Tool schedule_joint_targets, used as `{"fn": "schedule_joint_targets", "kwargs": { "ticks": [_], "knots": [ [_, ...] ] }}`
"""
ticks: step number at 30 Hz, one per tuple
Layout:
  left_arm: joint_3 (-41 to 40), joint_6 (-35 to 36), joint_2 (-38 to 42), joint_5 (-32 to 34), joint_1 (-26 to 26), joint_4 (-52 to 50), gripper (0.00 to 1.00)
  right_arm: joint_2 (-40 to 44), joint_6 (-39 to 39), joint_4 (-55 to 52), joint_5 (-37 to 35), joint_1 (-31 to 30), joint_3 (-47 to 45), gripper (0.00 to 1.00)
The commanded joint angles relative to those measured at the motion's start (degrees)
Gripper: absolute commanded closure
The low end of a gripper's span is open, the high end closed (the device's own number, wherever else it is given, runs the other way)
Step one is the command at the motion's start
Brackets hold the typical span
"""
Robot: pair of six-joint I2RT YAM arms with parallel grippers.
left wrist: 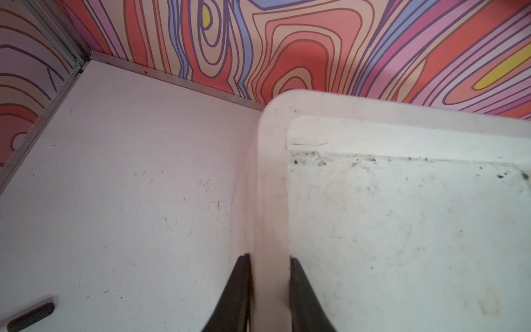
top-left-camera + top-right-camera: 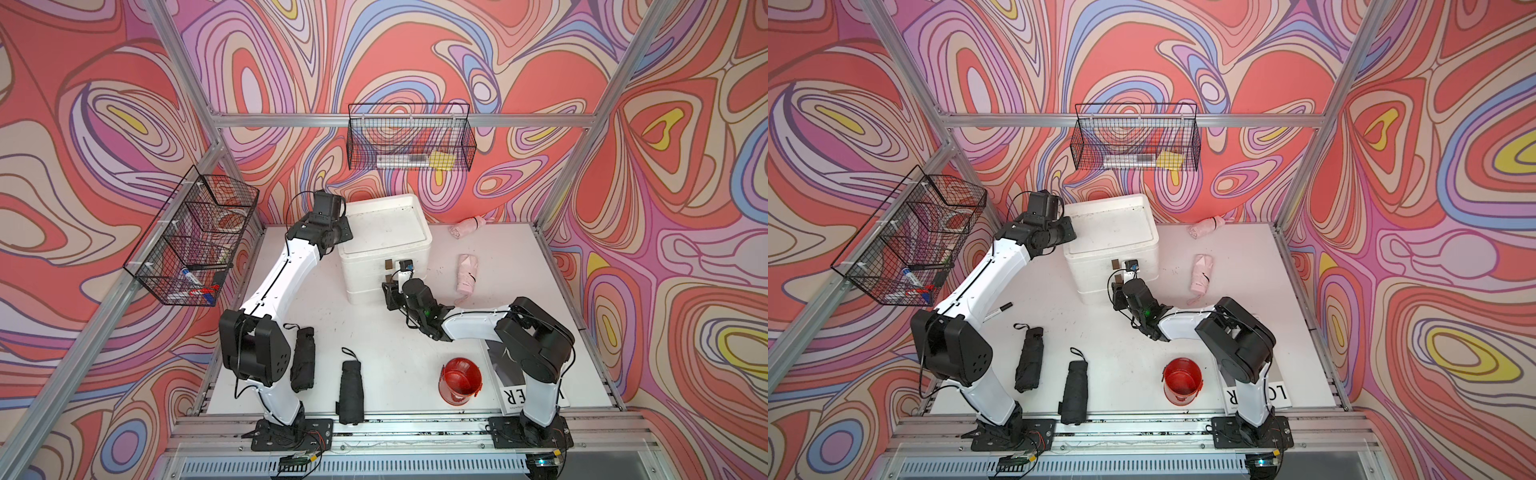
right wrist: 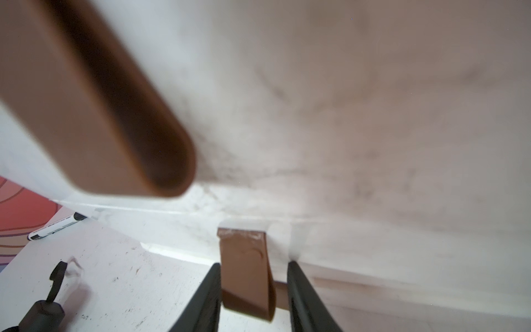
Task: Place the umbrella in the drawer by color
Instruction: Open the drawer in the storage box.
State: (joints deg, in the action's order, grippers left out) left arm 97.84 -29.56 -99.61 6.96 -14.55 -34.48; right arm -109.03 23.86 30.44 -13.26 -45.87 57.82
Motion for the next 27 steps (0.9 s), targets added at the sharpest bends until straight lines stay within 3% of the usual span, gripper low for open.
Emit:
{"fn": "schedule_joint_targets", "kwargs": {
  "ticks": [1, 3, 5, 6, 7, 9, 20, 24, 27],
  "knots": [
    [-0.86, -3.6, 2.04, -11.53, -1.69, -2.52, 0.81, 1.41, -0.97, 3.17, -2.53, 0.69, 2.43, 0.62],
    [-0.8, -3.59, 2.05, -11.89, -1.64, -2.46, 0.82, 1.36, -1.14, 2.49, -2.18, 0.72, 3.23, 0.68],
    [-0.8, -3.71, 2.05, -12.23, -1.66, -2.43, 0.82, 1.73, -1.35, 2.6, -1.66, 0.69, 3.2, 0.83],
    [-0.78, -3.67, 2.05, -12.25, -1.66, -2.32, 0.82, 2.17, -1.49, 3.04, -1.0, 0.73, 2.7, 0.95],
    [-0.76, -3.64, 2.13, -12.26, -1.65, -2.28, 0.82, 2.45, -1.59, 3.39, -0.33, 0.71, 2.22, 1.0],
    [-0.49, -3.01, 2.01, -12.44, -1.63, -2.26, 0.78, 2.92, -1.86, 3.62, 0.88, 0.69, 1.46, 1.0],
    [0.85, 1.84, 7.32, -13.34, -0.92, -2.62, 0.31, 7.21, -2.6, 1.87, 1.75, 0.61, -4.12, 1.0],
    [-0.17, 3.98, 12.35, -13.8, -0.92, -5.33, 0.25, 10.24, -3.53, -0.15, 2.19, 0.6, -6.05, 1.0],
    [-6.85, 3.85, 18.97, -14.07, -1.16, -5.94, 0.21, 11.76, -3.38, 0.03, 2.36, 0.6, -8.02, 1.0]
  ]
}}
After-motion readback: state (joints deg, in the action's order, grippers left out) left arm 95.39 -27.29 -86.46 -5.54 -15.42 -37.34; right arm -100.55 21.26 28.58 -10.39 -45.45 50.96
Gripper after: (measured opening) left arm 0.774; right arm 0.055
